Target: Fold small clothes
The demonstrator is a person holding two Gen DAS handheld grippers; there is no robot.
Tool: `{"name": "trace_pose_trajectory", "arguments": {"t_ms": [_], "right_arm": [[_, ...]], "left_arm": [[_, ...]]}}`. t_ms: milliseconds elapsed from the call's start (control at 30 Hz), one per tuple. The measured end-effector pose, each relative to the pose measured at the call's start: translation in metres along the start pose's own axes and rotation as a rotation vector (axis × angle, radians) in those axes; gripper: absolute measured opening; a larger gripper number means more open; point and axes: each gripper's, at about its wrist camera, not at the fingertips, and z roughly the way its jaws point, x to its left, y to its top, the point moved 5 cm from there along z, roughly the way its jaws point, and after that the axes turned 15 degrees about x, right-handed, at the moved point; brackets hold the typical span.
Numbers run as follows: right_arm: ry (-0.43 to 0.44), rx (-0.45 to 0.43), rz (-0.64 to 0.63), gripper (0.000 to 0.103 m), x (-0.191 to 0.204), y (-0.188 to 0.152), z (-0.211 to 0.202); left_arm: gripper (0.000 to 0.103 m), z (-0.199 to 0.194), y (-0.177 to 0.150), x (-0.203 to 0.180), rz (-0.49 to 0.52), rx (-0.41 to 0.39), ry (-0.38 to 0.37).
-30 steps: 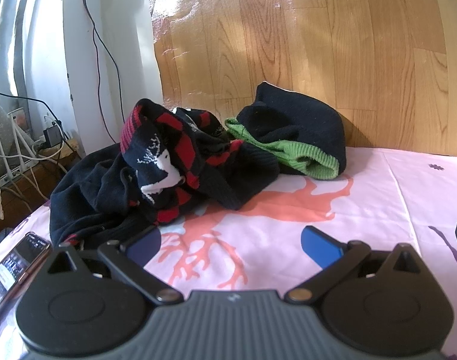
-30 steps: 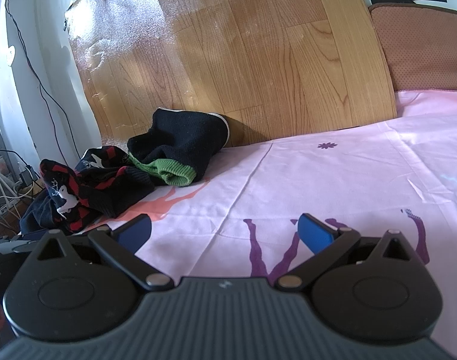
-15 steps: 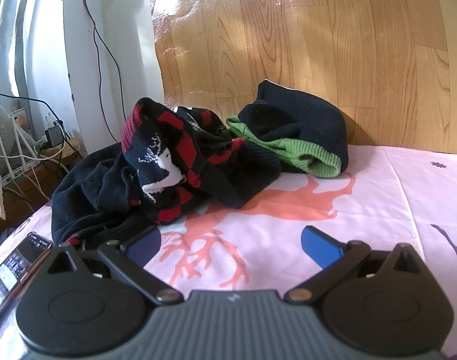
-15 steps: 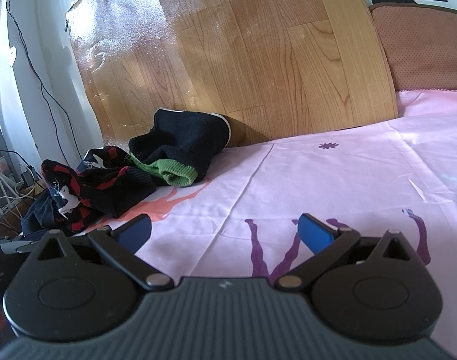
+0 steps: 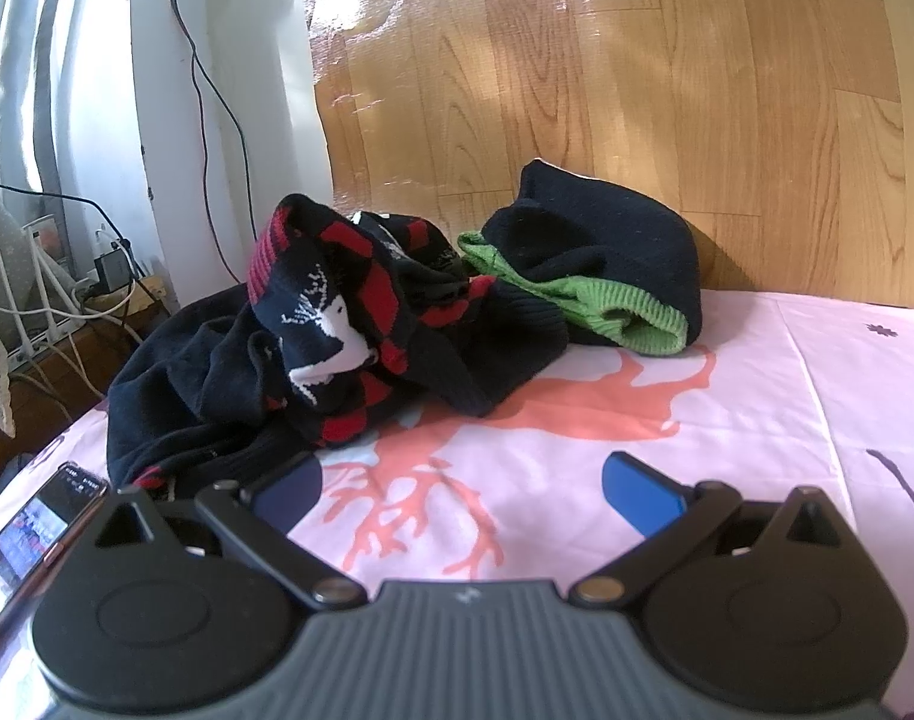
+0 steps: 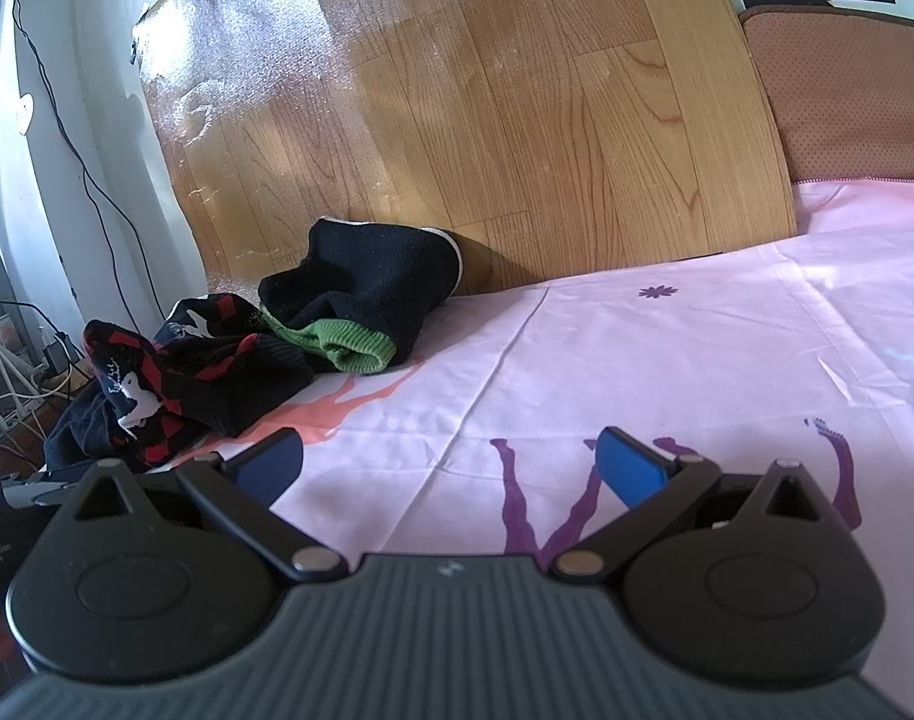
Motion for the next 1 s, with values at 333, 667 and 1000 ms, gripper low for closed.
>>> {"name": "trace_pose_trajectory", "arguments": {"t_ms": [333,667,1000], "right_arm": [[0.000,-0.001,0.001,0.103,0.0002,-0.0002,0.0001],[0.000,-0.001,0.001,0.103,-0.0009,-0.0004,-0.0002],[0.000,-0.001,0.001,0.103,-0.0002,-0.0006,0.0000]], "left_arm": [[0.103,-0.0003,0.0004,0.0004,-0.011,0.002,0.012],[0.103,-0.0010,0.0006,0.0003,-0.012,0.001,0.016],[0.103,-0.0034,0.0009,-0.0015,0.003,-0.017,0.000]]}}
